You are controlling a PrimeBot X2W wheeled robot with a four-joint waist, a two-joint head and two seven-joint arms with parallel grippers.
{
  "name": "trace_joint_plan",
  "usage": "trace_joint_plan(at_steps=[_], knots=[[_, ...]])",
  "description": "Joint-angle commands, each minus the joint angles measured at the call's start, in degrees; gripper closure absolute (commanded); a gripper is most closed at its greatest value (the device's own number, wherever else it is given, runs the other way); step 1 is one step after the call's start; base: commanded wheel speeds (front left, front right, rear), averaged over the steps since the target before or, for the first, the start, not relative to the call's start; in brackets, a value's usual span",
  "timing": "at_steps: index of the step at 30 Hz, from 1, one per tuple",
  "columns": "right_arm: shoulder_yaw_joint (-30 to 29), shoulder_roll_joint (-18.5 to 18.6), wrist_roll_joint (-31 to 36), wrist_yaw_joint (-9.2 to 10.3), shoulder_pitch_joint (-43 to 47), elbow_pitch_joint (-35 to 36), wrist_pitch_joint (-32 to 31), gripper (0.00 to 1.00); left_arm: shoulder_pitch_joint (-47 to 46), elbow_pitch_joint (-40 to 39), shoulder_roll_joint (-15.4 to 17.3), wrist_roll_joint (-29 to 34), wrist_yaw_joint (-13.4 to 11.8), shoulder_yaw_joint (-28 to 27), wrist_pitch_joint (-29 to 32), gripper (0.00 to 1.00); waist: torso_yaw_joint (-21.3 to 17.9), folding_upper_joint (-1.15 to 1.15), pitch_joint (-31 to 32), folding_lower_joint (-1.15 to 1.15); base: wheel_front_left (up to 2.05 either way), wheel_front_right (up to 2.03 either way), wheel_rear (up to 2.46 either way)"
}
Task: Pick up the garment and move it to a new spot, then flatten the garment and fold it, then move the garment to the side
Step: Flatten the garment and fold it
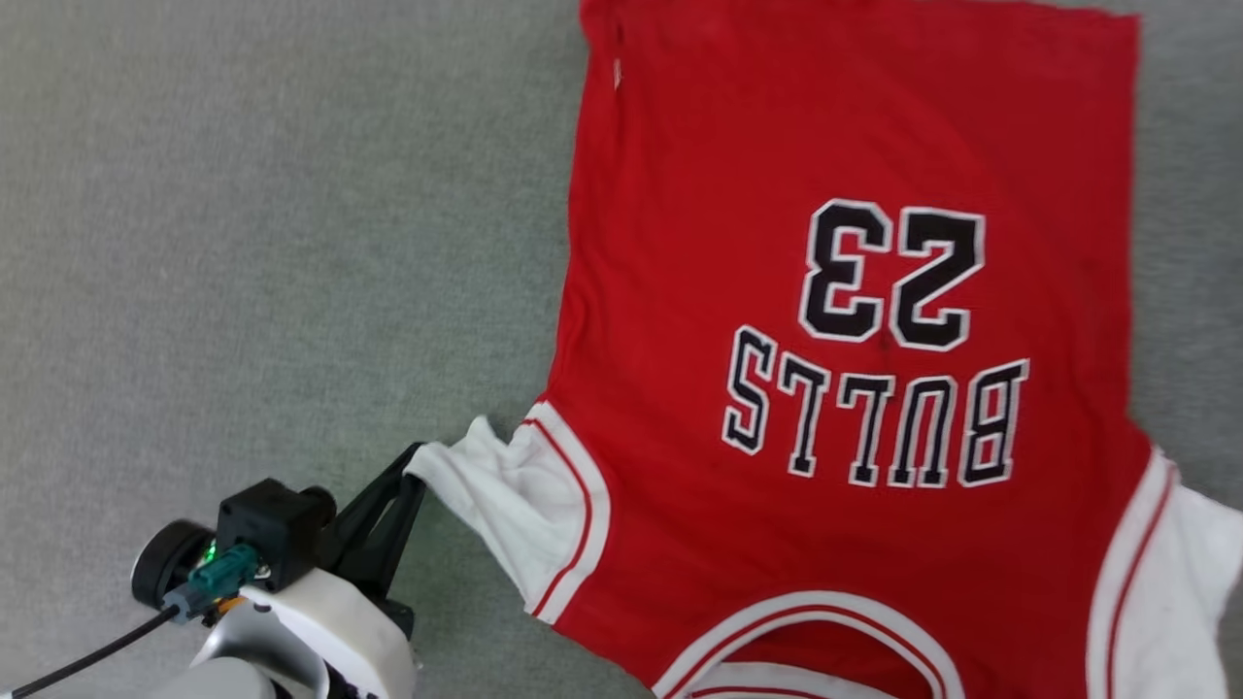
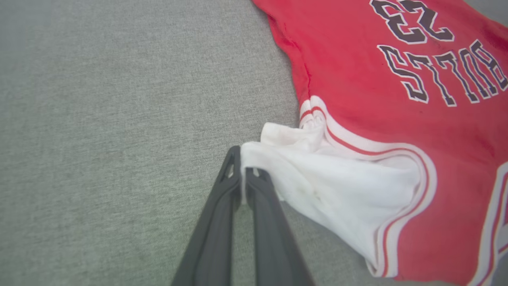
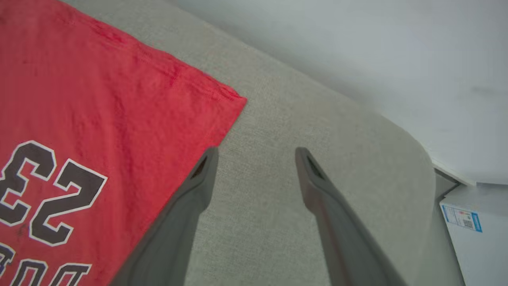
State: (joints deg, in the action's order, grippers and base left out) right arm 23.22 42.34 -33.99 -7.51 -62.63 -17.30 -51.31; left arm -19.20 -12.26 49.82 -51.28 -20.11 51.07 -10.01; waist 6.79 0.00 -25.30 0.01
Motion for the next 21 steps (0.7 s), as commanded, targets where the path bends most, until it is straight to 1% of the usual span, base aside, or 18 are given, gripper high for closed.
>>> trace_joint_plan(at_steps=[1,5,8,10,13,16,21], knots=[[0.4,-0.6,-0.8,0.05,-2.8,-1.6,-4.2,0.00,-1.5,-0.5,-0.6,0.9,0.2,0.0,0.0,1.00,3.4,0.00,-4.5,-0.01,0.00,0.00,0.00],[0.2,0.1,-0.4,0.05,-7.0,-5.4,-14.3,0.00,-3.4,-2.0,-1.4,2.6,-0.4,0.1,-0.2,1.00,5.6,0.00,-8.2,-0.01,0.00,0.00,0.00],[-1.8,0.1,0.7,0.04,-9.0,-7.6,-18.7,0.00,-4.7,-2.9,-2.1,3.9,-0.4,0.4,0.0,1.00,7.5,0.00,-10.6,-0.01,0.00,0.00,0.00],[-3.0,-0.3,1.9,0.04,-9.3,-8.5,-20.4,0.00,-5.6,-3.3,-2.3,4.9,-0.4,0.9,0.5,1.00,8.5,0.00,-12.0,-0.01,0.00,0.00,0.00],[-4.8,-1.3,3.3,0.04,-8.6,-9.2,-21.1,0.00,-6.8,-3.8,-3.2,5.9,0.1,1.4,0.7,1.00,9.5,0.00,-14.0,-0.01,0.00,0.00,0.00],[-5.8,-2.6,4.3,0.04,-5.9,-10.1,-21.4,0.00,-7.7,-3.9,-3.6,6.7,-0.1,1.5,0.7,1.00,9.9,0.00,-15.4,-0.01,0.00,0.00,0.00],[-5.5,-5.1,5.5,0.04,0.5,-11.3,-20.6,0.00,-8.5,-3.8,-4.1,7.4,-0.3,1.7,0.8,1.00,9.8,0.00,-15.8,-0.01,0.00,0.00,0.00]])
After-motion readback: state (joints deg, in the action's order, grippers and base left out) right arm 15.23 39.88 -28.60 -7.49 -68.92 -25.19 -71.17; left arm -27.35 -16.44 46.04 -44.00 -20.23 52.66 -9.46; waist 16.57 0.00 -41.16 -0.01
